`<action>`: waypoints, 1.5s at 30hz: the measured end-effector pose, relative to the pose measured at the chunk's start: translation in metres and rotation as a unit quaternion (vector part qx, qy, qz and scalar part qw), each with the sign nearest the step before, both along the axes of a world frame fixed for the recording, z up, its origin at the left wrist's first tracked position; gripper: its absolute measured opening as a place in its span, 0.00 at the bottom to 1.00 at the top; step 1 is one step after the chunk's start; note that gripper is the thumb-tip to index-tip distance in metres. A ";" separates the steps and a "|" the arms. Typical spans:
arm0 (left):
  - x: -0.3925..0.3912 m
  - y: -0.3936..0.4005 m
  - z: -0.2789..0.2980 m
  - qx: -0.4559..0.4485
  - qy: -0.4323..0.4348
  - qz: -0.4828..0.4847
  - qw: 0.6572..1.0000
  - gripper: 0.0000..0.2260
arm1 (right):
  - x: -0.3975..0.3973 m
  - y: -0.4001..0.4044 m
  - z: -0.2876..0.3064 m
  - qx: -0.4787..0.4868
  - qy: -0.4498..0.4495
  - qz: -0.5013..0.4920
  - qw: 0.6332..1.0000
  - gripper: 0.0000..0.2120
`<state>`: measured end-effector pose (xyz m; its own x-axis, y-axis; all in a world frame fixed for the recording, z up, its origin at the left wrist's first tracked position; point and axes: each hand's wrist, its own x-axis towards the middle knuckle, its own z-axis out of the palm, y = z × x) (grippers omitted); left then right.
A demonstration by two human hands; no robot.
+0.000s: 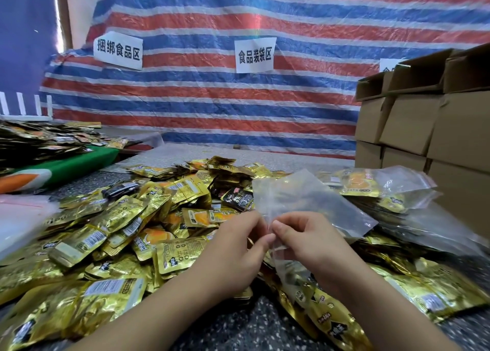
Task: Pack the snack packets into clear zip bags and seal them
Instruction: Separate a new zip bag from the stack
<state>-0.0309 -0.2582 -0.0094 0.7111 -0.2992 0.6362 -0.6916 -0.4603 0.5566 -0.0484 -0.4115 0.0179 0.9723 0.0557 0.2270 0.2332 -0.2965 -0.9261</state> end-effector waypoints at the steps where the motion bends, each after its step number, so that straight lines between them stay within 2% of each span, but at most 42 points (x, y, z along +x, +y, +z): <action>1: 0.000 0.000 0.000 -0.002 -0.001 0.002 1.000 0.08 | 0.000 0.000 0.000 -0.001 -0.002 -0.001 1.000 0.13; 6: 0.003 0.002 0.000 -0.013 -0.006 0.009 1.000 0.10 | 0.000 0.000 0.001 0.062 0.007 0.025 0.998 0.09; 14: -0.001 0.003 0.005 0.016 0.009 -0.048 0.999 0.04 | -0.001 -0.002 0.003 0.096 0.007 0.028 0.995 0.08; 18: -0.006 0.002 0.006 0.013 0.013 -0.033 0.999 0.11 | -0.002 0.000 0.002 0.120 0.005 0.046 0.992 0.13; 22: -0.002 0.002 0.006 0.010 0.007 -0.009 1.000 0.12 | -0.002 0.002 0.000 0.137 0.018 0.074 0.988 0.10; 25: -0.001 0.006 0.005 0.056 -0.013 -0.005 0.998 0.09 | -0.001 0.001 0.000 0.128 0.037 0.089 0.987 0.11; 30: -0.001 0.009 0.007 0.085 0.007 -0.033 0.996 0.07 | 0.001 -0.002 0.000 0.103 0.042 0.068 0.991 0.12; 32: -0.001 0.008 0.010 0.066 0.012 -0.040 0.997 0.09 | 0.002 -0.002 0.001 0.118 0.040 0.053 0.991 0.11; 34: 0.003 0.011 0.012 0.001 0.043 0.000 0.999 0.12 | 0.005 -0.005 0.004 0.142 0.032 0.010 0.989 0.12; 36: 0.010 0.015 0.013 -0.072 0.088 0.062 0.992 0.12 | 0.008 -0.012 0.008 0.134 -0.005 -0.079 0.988 0.12; 38: 0.016 0.020 0.013 -0.123 0.128 0.088 0.980 0.12 | 0.010 -0.020 0.010 0.072 -0.090 -0.185 0.976 0.12; 40: 0.015 0.021 0.013 -0.111 0.131 0.081 0.982 0.10 | 0.007 -0.018 0.011 0.008 -0.163 -0.226 0.960 0.13; 42: 0.008 0.017 0.012 -0.091 0.100 0.057 0.989 0.06 | 0.004 -0.013 0.009 -0.009 -0.179 -0.230 0.957 0.14; 43: 0.006 0.016 0.012 -0.082 0.079 0.052 0.992 0.08 | 0.004 -0.012 0.009 -0.004 -0.174 -0.230 0.958 0.14; 45: 0.003 0.015 0.011 -0.058 0.032 0.054 0.996 0.18 | 0.006 -0.014 0.009 0.011 -0.152 -0.230 0.961 0.13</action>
<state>-0.0275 -0.2436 0.0015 0.7750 -0.1469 0.6146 -0.6036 -0.4599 0.6512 -0.0427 -0.4258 0.0266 0.7814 -0.3715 0.5015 0.3441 -0.4140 -0.8427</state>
